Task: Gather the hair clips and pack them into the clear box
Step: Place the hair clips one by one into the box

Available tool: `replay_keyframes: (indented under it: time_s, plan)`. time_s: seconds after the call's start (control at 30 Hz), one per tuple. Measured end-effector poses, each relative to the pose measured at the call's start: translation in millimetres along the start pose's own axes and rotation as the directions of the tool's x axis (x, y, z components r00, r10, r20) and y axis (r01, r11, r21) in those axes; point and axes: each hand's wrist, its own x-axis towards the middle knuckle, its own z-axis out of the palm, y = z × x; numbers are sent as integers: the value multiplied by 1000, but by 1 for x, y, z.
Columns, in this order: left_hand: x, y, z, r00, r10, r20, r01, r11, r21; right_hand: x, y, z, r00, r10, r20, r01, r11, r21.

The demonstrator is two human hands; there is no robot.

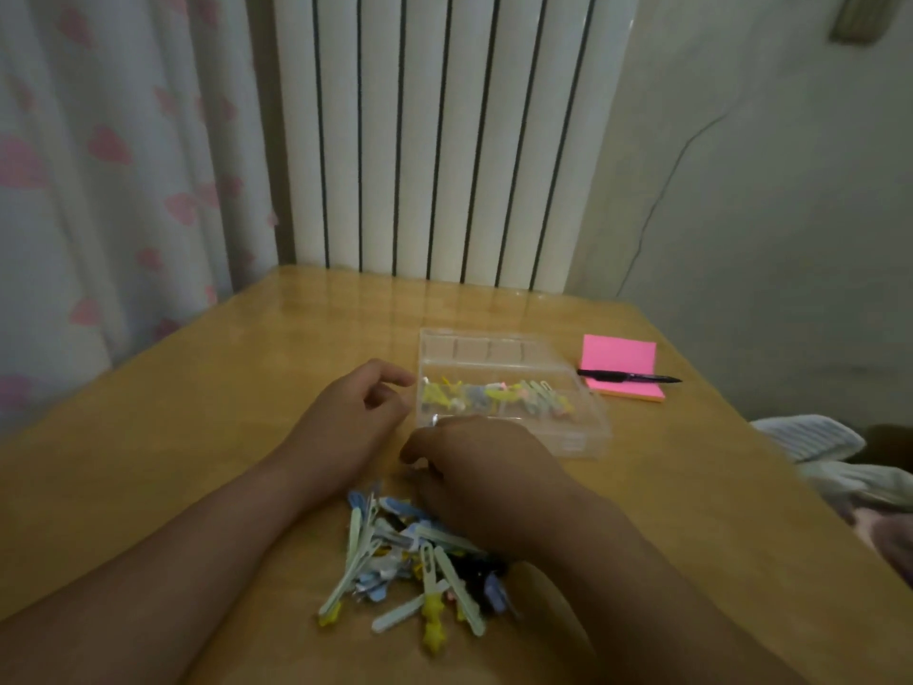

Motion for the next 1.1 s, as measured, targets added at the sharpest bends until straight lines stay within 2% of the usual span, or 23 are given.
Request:
replay_keyframes:
  time_s: [0.43, 0.5, 0.57, 0.63, 0.73, 0.8, 0.9, 1.1]
  plan:
    - [0, -4, 0, 996, 36, 81, -37, 999, 12, 0, -4, -5, 1000, -27, 13, 27, 997, -72]
    - [-2, -1, 1, 995, 42, 91, -43, 999, 2, -2, -1, -8, 1000, 6, -1, -6, 1000, 16]
    - [-4, 4, 1, 993, 42, 111, -40, 999, -25, -4, 5, -16, 994, 91, -60, -77, 977, 199]
    - [-6, 8, 1, 992, 28, 127, -23, 999, -38, -4, 16, -25, 959, 238, -153, -156, 896, 416]
    - [-6, 9, 1, 994, 32, 106, -30, 999, -22, 4, 38, -34, 841, 490, -230, -243, 721, 648]
    - [-5, 9, 1, 994, 34, 101, -32, 999, -22, 15, 48, -34, 808, 557, -190, -329, 695, 639]
    - [-4, 9, 1, 995, 33, 99, -32, 999, -19, 31, 52, -27, 833, 553, -29, -445, 701, 558]
    - [-6, 12, 1, 994, 51, 95, -48, 998, -29, 55, 51, -12, 833, 540, 118, -544, 765, 344]
